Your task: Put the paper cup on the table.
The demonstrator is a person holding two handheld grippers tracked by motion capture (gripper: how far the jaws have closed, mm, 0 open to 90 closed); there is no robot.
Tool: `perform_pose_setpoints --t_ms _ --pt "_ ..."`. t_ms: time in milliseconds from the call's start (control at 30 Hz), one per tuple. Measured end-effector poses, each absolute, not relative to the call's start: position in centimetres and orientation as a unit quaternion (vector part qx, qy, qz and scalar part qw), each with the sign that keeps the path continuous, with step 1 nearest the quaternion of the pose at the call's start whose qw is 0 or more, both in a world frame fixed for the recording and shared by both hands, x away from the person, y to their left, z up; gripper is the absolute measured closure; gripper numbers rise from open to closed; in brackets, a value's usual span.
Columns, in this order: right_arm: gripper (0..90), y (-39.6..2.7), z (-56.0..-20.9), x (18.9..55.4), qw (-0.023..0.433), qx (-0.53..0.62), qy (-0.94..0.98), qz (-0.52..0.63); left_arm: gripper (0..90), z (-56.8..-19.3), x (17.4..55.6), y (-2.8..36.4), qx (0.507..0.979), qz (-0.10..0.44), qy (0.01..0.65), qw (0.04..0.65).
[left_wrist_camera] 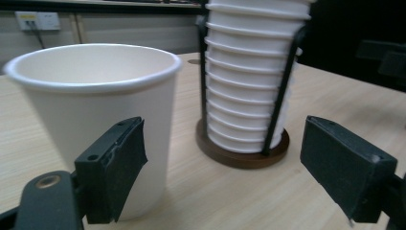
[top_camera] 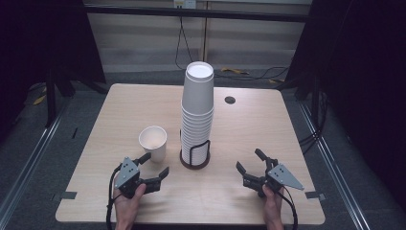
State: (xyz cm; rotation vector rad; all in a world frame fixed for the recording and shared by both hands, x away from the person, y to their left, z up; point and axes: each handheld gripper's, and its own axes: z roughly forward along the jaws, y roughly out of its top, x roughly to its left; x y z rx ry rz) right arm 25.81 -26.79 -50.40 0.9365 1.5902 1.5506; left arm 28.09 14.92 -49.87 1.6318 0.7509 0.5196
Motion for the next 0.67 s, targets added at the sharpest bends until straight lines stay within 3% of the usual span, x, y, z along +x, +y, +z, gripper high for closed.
perform_pose_setpoints --t_ms 267,667 --pt "14.0 -26.8 -50.4 25.8 0.358 0.363 0.616 0.601 15.5 -51.0 27.3 13.0 0.687 0.237 0.313 0.611" --pt "14.6 -26.8 -50.4 25.8 0.359 0.366 0.615 0.599 15.7 -51.4 26.3 13.3 0.648 0.27 0.295 0.648"
